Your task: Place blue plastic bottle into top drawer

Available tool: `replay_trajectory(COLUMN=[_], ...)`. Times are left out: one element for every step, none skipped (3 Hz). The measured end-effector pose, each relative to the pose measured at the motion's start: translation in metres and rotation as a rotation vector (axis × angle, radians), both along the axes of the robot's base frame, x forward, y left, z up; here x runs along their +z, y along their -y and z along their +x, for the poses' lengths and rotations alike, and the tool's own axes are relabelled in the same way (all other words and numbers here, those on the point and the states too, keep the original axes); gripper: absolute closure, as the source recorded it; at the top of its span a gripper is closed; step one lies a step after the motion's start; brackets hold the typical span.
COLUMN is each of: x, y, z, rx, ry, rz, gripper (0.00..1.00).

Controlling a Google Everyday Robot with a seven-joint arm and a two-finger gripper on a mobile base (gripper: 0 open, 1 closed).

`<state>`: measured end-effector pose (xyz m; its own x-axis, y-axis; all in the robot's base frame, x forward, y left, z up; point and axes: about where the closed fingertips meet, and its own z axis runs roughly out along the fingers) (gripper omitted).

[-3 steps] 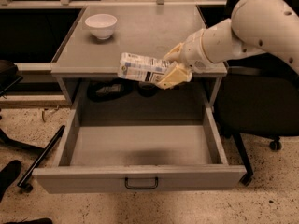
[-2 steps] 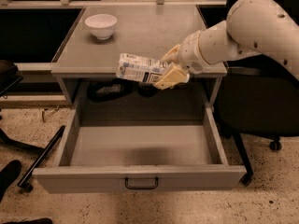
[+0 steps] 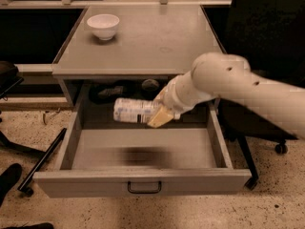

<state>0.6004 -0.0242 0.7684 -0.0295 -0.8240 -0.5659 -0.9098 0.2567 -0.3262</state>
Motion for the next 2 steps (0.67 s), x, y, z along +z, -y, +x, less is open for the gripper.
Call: replay_trajectory(x=[-0.0766, -0.0766], y=[-0.0196, -0.0196], z=[-0.0299, -0.0298], rx=[0.037, 0.037], ry=[-0.098, -0.098], rz=[-0.059, -0.059], gripper=[1.00, 1.00])
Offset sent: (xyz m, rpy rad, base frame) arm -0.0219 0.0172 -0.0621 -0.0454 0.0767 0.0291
